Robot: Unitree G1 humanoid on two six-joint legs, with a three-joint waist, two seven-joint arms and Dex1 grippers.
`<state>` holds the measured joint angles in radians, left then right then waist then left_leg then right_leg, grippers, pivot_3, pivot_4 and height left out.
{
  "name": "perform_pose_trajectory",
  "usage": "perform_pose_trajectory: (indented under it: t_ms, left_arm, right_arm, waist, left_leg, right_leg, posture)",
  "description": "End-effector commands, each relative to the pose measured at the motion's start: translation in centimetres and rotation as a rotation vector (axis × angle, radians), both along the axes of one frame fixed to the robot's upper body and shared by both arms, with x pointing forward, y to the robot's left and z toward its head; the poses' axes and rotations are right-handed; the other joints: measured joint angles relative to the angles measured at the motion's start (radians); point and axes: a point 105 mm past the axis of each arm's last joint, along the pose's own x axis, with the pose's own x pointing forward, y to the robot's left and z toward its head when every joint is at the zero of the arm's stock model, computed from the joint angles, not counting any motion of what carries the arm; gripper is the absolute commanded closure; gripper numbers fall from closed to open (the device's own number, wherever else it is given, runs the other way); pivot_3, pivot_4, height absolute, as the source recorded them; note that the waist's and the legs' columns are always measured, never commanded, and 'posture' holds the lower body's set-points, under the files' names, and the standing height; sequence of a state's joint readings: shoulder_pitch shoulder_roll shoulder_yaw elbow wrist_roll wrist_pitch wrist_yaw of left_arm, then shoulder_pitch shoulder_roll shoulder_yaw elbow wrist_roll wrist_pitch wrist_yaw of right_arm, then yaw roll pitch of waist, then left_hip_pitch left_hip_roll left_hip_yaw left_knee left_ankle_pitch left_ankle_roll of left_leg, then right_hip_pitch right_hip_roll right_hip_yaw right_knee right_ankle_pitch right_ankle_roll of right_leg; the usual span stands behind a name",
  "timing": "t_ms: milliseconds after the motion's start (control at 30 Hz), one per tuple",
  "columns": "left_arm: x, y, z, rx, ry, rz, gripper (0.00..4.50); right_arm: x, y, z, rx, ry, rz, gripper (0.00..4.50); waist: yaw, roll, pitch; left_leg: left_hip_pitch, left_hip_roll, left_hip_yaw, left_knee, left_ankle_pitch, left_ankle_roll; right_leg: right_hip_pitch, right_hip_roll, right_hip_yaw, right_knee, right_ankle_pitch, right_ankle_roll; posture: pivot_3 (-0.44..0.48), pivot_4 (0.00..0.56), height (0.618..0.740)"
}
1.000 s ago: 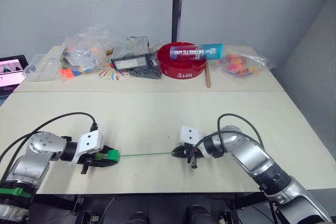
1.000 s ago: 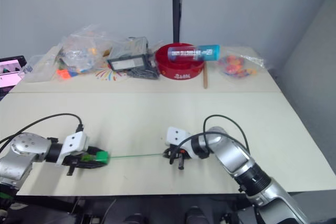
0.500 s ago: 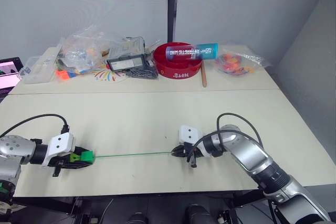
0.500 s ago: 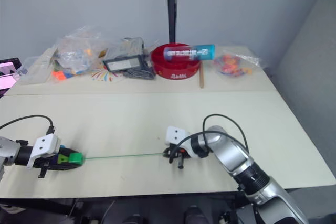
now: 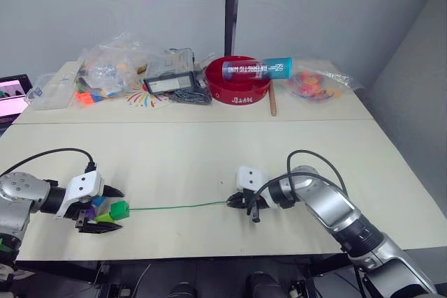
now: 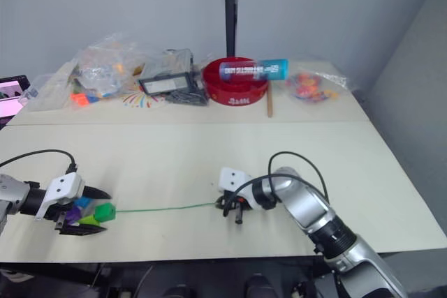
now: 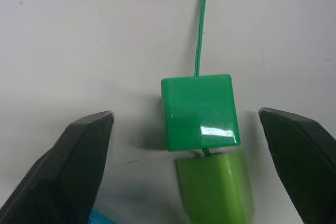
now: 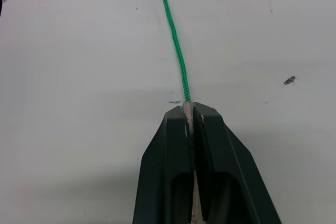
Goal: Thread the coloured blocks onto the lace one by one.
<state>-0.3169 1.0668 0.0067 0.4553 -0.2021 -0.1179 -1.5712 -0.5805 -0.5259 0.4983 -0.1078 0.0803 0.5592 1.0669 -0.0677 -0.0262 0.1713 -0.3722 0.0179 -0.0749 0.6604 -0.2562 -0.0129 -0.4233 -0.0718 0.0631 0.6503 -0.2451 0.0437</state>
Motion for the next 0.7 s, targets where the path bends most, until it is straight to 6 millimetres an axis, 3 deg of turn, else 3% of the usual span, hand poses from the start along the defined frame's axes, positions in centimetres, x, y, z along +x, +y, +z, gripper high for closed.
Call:
perform_pose_trajectory:
  t_ms: [33, 433, 600, 700]
  left_arm:
    - [0.2, -0.3, 2.0, 0.045, -0.016, -0.024, 0.04]
    - [-1.8, -2.0, 4.8, 0.23, 0.194, 0.041, 0.04]
    - [-1.6, -1.8, 4.2, 0.348, 0.208, 0.096, 0.04]
    - [-0.5, -3.0, 3.6, 0.379, 0.163, 0.093, 0.04]
  right_arm:
    - [0.2, 0.4, 0.5, 0.018, -0.016, -0.004, 4.5]
    - [0.2, 1.3, 0.5, 0.043, -0.021, -0.017, 4.5]
    - [0.1, 1.6, 0.6, 0.054, -0.018, -0.02, 4.5]
    - [0.0, 1.7, 0.6, 0.058, -0.019, -0.023, 4.5]
  waist:
    - [-0.001, 0.0, 0.0]
    - [-0.001, -0.001, 0.001]
    - [-0.002, -0.002, 0.001]
    - [0.0, -0.002, 0.001]
  left_leg:
    - [0.0, 0.0, 0.0, 0.0, 0.0, 0.0]
    - [-0.002, 0.0, 0.0, 0.0, 0.0, 0.0]
    - [-0.002, 0.001, 0.0, 0.0, 0.0, 0.0]
    - [-0.002, 0.001, 0.0, 0.0, 0.0, 0.0]
  right_leg:
    - [0.0, 0.0, 0.0, 0.0, 0.0, 0.0]
    - [-0.001, 0.001, 0.0, -0.001, 0.0, 0.0]
    - [-0.001, 0.001, 0.0, -0.001, 0.0, 0.0]
    - [-0.001, 0.002, 0.0, -0.001, 0.0, 0.0]
  posture:
    - [0.0, 0.15, 0.731]
    - [0.0, 0.15, 0.731]
    - [0.0, 0.15, 0.731]
    - [0.0, 0.15, 0.731]
